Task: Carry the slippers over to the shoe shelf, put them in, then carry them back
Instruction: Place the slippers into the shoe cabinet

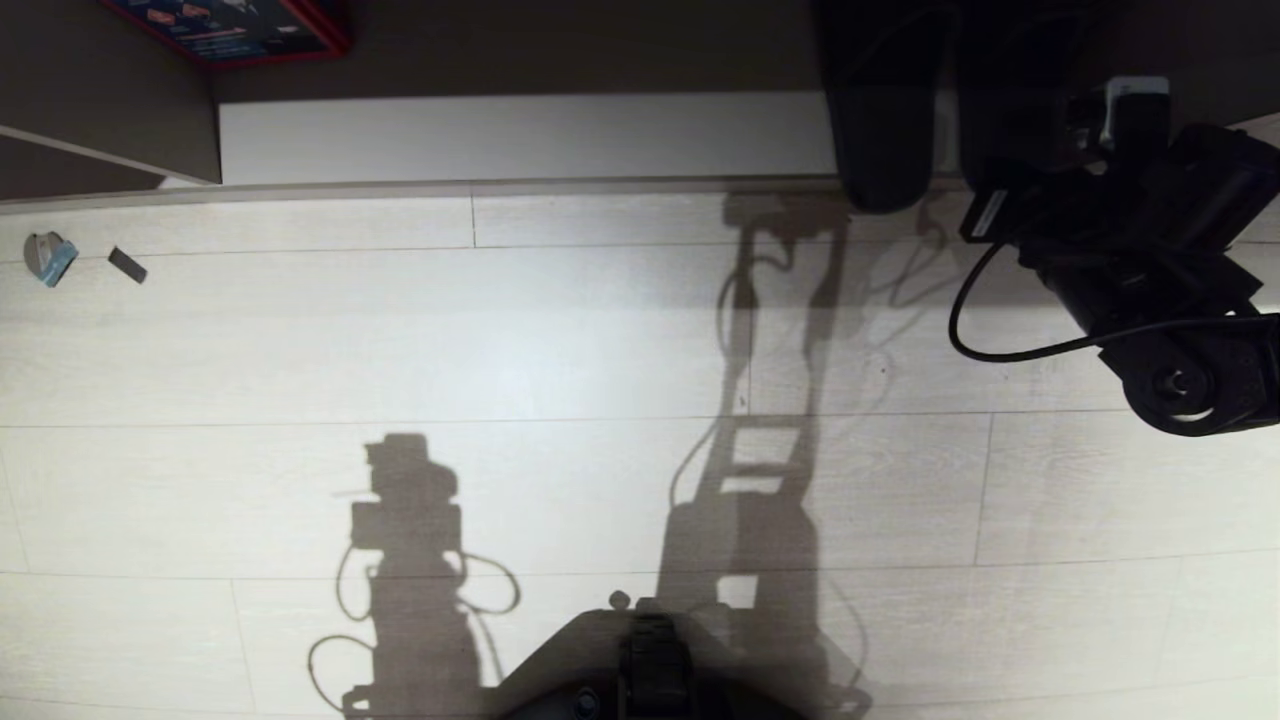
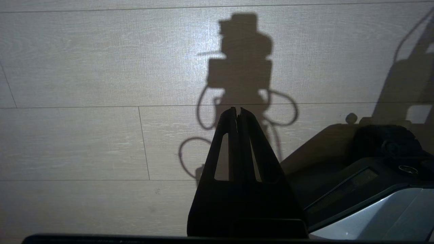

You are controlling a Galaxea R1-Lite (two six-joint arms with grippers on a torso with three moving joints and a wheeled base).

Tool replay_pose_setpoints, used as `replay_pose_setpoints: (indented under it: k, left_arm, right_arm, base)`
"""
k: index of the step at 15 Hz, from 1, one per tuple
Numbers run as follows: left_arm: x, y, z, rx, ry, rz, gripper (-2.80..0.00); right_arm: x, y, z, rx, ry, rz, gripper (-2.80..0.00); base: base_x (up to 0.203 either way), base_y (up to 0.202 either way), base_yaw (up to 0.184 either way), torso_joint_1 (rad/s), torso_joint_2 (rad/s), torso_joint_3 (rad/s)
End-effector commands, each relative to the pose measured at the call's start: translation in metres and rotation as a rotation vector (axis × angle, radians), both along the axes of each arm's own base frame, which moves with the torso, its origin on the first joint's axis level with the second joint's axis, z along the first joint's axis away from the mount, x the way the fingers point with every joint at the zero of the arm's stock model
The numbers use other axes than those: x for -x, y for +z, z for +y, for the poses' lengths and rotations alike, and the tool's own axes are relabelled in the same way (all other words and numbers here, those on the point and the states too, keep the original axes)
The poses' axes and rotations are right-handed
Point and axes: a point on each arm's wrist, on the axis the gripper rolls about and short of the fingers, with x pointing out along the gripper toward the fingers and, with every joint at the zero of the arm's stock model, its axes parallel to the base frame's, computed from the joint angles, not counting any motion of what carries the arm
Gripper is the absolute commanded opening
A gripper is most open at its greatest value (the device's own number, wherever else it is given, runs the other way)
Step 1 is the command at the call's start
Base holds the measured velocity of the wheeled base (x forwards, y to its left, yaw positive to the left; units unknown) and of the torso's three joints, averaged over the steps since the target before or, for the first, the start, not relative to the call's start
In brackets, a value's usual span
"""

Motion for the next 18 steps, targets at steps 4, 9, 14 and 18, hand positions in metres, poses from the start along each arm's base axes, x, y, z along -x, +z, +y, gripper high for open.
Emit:
replay_pose_setpoints:
  k: [4,9,14,18]
  left_arm:
    - [0.000,0.000,0.000,0.000,0.001,0.000,-2.80]
    - [0.000,0.000,0.000,0.000,0.001,0.000,-2.80]
    - [0.000,0.000,0.000,0.000,0.001,0.000,-2.80]
    - [0.000,0.000,0.000,0.000,0.001,0.000,-2.80]
  right_arm:
    - [-0.006,-0.005,0.016,-0.013,0.050,0.003,-2.80]
    - [-0.004,0.001,0.019,-0.012,0.067,-0.017,-2.80]
    - [0.004,0.008,0.020,-0.011,0.077,-0.032,-2.80]
    - [0.012,0.014,0.018,-0.005,0.083,-0.041,-2.80]
  base:
    - [0.000,0.000,0.000,0.000,0.00,0.000]
    - [0.000,0.000,0.000,0.000,0.00,0.000]
    - [0.000,0.000,0.000,0.000,0.00,0.000]
    - [0.000,0.000,0.000,0.000,0.00,0.000]
